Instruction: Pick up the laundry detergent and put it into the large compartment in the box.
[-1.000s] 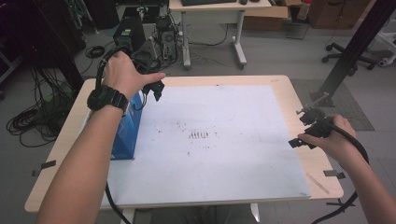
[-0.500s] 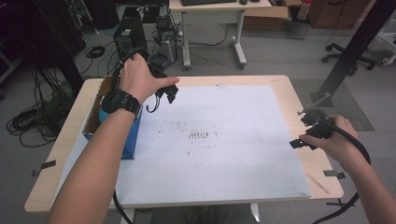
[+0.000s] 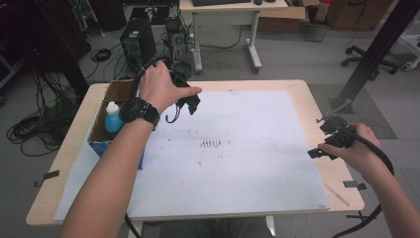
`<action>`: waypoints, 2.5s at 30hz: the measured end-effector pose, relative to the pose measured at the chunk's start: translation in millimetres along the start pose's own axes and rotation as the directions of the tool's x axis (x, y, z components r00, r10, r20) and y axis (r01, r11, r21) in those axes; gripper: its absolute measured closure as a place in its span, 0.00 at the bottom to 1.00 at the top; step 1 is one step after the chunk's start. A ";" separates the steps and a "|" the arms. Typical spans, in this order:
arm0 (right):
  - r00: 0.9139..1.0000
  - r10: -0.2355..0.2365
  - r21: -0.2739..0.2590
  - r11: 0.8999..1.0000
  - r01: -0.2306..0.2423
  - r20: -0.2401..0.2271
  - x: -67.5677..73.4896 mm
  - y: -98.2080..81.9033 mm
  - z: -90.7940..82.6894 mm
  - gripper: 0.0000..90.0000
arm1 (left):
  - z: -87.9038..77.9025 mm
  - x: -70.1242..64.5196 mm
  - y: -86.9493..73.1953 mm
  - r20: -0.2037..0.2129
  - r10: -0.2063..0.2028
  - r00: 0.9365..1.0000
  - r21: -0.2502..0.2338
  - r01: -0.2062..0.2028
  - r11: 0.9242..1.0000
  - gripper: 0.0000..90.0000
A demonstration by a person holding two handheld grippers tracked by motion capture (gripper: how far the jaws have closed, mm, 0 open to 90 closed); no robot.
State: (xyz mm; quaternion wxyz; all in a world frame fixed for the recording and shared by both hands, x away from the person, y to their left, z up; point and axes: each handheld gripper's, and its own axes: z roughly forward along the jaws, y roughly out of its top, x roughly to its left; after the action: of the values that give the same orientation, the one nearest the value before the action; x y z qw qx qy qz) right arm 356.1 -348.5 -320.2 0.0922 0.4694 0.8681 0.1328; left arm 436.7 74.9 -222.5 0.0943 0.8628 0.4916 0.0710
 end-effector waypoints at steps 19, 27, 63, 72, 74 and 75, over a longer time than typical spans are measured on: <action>1.000 0.001 0.006 1.000 -0.001 -0.002 -1.9 -2.1 2.8 0.21 | 18.3 -12.6 2.8 0.034 0.039 0.999 0.025 -0.040 0.999 0.16; 1.000 -0.011 -0.003 1.000 0.011 -0.010 0.4 1.5 4.6 0.21 | 25.9 -9.5 0.8 0.038 0.020 0.999 0.019 -0.021 1.000 0.16; 1.000 -0.010 -0.007 1.000 0.010 -0.006 -1.5 -2.6 -0.9 0.21 | 28.5 -20.6 2.7 0.046 0.057 0.997 0.024 -0.058 0.998 0.16; 1.000 -0.007 -0.005 1.000 0.007 -0.007 -1.9 -4.6 -0.4 0.21 | 30.5 -21.5 1.2 0.055 0.057 0.997 0.025 -0.058 0.998 0.16; 1.000 -0.009 -0.004 1.000 0.009 -0.005 -1.7 -4.8 -0.7 0.21 | 32.0 -22.0 0.7 0.060 0.051 0.997 0.021 -0.053 0.998 0.16; 1.000 -0.008 -0.005 1.000 0.008 -0.005 -1.7 -4.9 -1.0 0.21 | 32.5 -22.2 0.4 0.060 0.052 0.997 0.023 -0.053 0.998 0.16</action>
State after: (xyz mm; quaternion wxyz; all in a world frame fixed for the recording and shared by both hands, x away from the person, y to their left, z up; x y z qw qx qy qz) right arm 352.8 -352.6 -320.7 0.0916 0.4651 0.8699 0.1360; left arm 432.7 52.5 -254.8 0.0966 0.8782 0.4665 0.0418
